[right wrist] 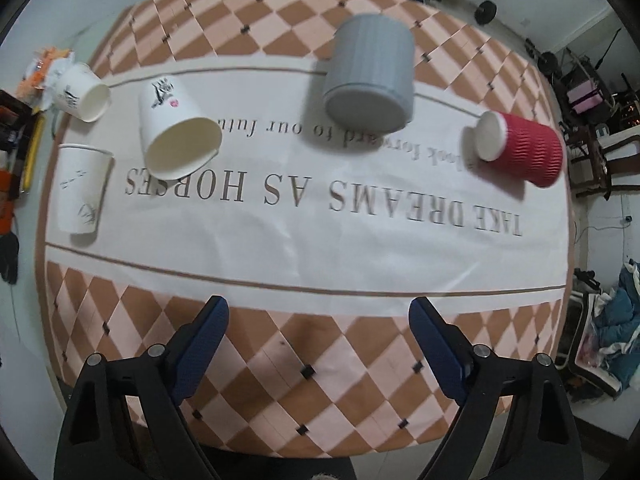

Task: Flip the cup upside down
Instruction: 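Reach the left tool to the upright white bird-print paper cup and grasp it, then lift the white cup with the left tool and carry it toward the right tool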

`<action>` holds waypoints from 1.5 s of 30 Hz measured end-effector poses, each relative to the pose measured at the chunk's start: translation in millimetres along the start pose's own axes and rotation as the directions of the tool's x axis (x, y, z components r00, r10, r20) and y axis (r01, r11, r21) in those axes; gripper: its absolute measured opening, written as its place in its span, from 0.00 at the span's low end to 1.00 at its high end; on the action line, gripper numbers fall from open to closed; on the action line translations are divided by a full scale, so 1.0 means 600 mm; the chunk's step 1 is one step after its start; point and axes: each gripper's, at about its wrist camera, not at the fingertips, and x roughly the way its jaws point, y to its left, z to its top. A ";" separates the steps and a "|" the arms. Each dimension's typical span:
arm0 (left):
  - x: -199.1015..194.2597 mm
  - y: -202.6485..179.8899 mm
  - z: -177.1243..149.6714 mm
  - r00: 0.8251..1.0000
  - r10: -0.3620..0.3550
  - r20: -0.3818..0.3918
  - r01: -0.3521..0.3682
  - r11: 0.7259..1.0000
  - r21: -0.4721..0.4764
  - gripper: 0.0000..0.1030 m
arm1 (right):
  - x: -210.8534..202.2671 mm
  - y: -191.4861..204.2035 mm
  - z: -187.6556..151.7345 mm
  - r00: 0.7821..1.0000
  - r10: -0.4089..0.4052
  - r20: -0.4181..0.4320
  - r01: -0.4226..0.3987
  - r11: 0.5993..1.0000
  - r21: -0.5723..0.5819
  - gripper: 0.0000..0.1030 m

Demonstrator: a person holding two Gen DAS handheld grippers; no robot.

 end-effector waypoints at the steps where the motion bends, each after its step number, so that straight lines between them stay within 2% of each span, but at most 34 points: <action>1: 0.009 -0.001 0.008 1.000 -0.010 -0.007 0.010 1.000 0.009 0.97 | 0.010 0.006 0.005 1.000 0.000 -0.013 0.000 1.000 0.003 0.90; 3: 0.037 -0.006 0.028 0.999 -0.039 -0.037 0.040 0.998 0.038 0.95 | 0.029 0.018 0.015 0.999 -0.006 -0.044 0.007 1.000 0.004 0.90; 6: 0.067 -0.014 0.047 0.996 -0.057 -0.068 0.062 0.995 0.074 0.86 | 0.060 0.036 0.028 0.996 -0.012 -0.086 0.012 1.000 0.004 0.90; 11: 0.104 -0.017 0.069 0.992 -0.076 -0.100 0.087 0.991 0.106 0.85 | 0.093 0.051 0.044 0.991 -0.019 -0.129 0.021 1.000 0.012 0.90; 13: 0.117 -0.015 0.076 0.990 -0.086 -0.112 0.098 0.989 0.110 0.72 | 0.102 0.055 0.051 0.990 -0.023 -0.139 0.025 1.000 0.014 0.90; 14: 0.124 -0.014 0.079 0.988 -0.094 -0.120 0.107 0.988 0.110 0.69 | 0.105 0.056 0.055 0.990 -0.025 -0.142 0.027 1.000 0.015 0.90; 16: 0.131 -0.009 0.083 0.985 -0.116 -0.128 0.131 0.985 0.110 0.49 | 0.109 0.058 0.058 0.988 -0.027 -0.150 0.030 0.999 0.016 0.90; 26: 0.106 0.002 0.078 0.985 -0.155 -0.077 0.164 0.977 0.136 0.48 | 0.099 0.051 0.064 0.989 -0.043 -0.140 0.049 0.998 0.038 0.90; 31: 0.067 0.000 0.049 0.983 -0.175 -0.060 0.182 0.974 0.138 0.48 | 0.087 0.019 0.037 0.991 -0.035 -0.127 0.042 0.998 0.053 0.90; 34: 0.032 -0.016 0.006 0.979 -0.198 -0.051 0.203 0.970 0.132 0.48 | 0.083 -0.013 0.010 0.993 -0.025 -0.119 0.033 0.997 0.065 0.90; 39: -0.008 -0.099 -0.048 0.970 -0.234 -0.063 0.240 0.964 0.113 0.48 | 0.077 -0.069 -0.043 0.993 -0.010 -0.114 0.019 0.997 0.079 0.90; 45: -0.019 -0.212 -0.132 0.942 -0.308 -0.130 0.320 0.944 0.081 0.48 | 0.077 -0.160 -0.114 0.993 -0.017 -0.114 0.027 0.996 0.090 0.90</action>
